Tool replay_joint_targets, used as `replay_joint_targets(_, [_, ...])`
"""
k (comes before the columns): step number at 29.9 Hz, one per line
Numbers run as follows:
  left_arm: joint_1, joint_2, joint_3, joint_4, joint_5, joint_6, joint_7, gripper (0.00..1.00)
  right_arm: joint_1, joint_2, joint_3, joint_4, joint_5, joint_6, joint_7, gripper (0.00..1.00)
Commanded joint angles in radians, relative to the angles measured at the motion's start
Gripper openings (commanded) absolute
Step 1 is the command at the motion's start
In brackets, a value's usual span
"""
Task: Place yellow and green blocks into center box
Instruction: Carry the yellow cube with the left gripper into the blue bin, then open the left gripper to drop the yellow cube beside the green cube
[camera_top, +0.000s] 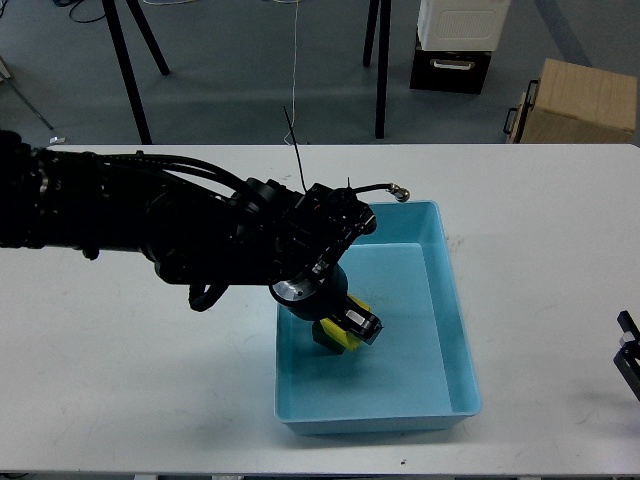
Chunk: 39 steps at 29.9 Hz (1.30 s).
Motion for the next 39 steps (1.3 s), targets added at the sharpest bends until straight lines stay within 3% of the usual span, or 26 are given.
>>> replay_joint_targets(1, [0.022,0.0,-0.031,0.008,0.002,0.0,-0.002,0.34,-0.006,0.0,0.0,0.0,-0.004,0.0,0.001,0.99])
replay_joint_targets(3, [0.044,0.0,-0.032,0.025,0.002,0.0,-0.002,0.48,-0.006,0.0,0.002,0.0,-0.004,0.0,0.001,0.99])
replay_joint_targets(9, [0.051,0.0,-0.032,0.048,0.002,0.0,-0.023,0.7,-0.004,0.001,0.0,0.0,-0.004,0.0,0.001,0.99])
replay_joint_targets(14, [0.051,0.0,-0.032,0.048,0.002,0.0,-0.023,0.79,-0.004,0.001,0.002,0.0,-0.004,0.0,0.001,0.99])
replay_joint_targets(20, [0.041,0.0,-0.037,0.048,-0.003,0.0,-0.04,0.96,-0.007,0.003,0.002,-0.001,-0.004,0.0,0.001,0.99])
replay_joint_targets(23, [0.018,0.015,-0.083,0.048,-0.003,0.0,-0.042,0.98,-0.007,0.003,0.002,-0.001,-0.004,0.0,0.001,0.99])
replay_joint_targets(31, [-0.016,0.21,-0.337,0.051,-0.02,0.0,-0.042,0.99,-0.004,0.004,-0.003,0.002,-0.004,0.0,0.001,0.99])
replay_joint_targets(34, [0.01,0.276,-0.447,0.052,-0.027,0.0,-0.053,0.99,-0.001,0.003,-0.003,0.0,-0.004,0.0,0.001,0.99])
replay_joint_targets(37, [0.094,0.329,-0.614,0.055,-0.023,0.0,-0.1,0.99,0.005,0.003,-0.003,0.0,-0.004,0.0,0.001,0.99])
replay_joint_targets(39, [0.158,0.348,-0.751,0.077,-0.021,0.0,-0.099,0.99,0.008,0.003,-0.005,0.0,-0.004,0.0,0.001,0.99])
